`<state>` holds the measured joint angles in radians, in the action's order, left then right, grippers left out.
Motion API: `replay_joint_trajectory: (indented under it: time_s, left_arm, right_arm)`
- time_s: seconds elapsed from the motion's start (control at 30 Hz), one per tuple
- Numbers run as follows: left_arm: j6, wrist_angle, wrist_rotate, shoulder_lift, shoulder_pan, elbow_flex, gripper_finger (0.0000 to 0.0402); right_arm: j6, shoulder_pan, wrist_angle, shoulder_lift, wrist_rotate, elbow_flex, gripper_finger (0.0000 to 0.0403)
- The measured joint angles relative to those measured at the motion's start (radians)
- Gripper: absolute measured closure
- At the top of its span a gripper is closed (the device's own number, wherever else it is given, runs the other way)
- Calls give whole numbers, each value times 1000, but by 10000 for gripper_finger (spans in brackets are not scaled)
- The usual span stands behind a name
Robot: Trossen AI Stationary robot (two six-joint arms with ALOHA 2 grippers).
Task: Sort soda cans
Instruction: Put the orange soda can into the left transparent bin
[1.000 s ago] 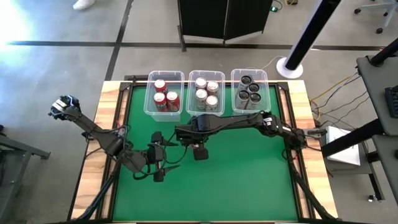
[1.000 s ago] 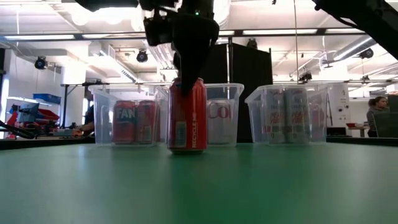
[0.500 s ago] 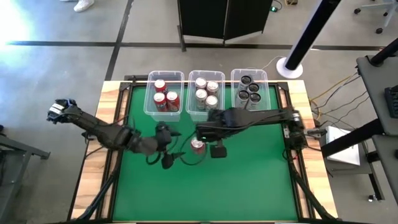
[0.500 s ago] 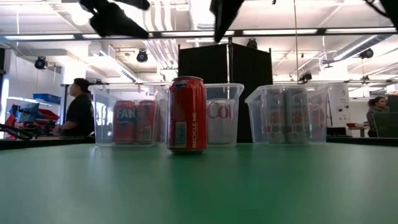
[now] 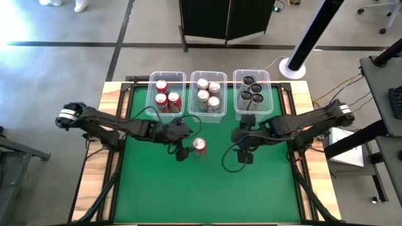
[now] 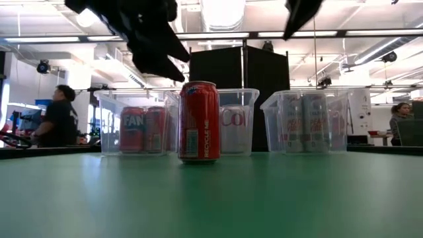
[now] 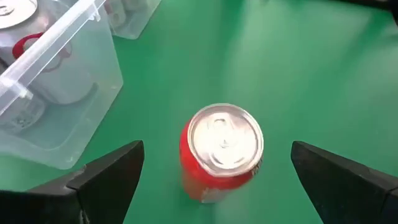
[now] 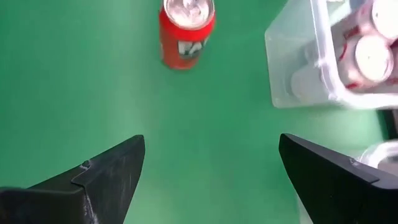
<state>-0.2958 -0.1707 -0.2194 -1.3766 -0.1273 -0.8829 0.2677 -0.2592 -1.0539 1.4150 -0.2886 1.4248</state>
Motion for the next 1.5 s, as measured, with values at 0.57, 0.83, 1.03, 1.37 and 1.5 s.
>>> replay_joint_trajectory:
  time_s: [0.57, 0.83, 1.03, 1.37, 1.5]
  left_arm:
    - [78, -413, 109, -342, 45, -423, 10]
    - [65, -504, 134, -428, 53, -463, 11]
    - [52, -470, 133, -436, 55, -464, 37]
    - [73, -475, 133, -431, 55, -464, 116]
    - [78, -537, 132, -411, 55, -496, 122]
  right_arm:
    - [74, 2, 106, -118, -1, -317, 37]
    - [86, 2, 118, -118, 0, -378, 37]
    - [86, 2, 144, -118, 0, -400, 37]
    - [90, 2, 172, -118, 0, -404, 37]
    - [103, 2, 171, -118, 0, -404, 37]
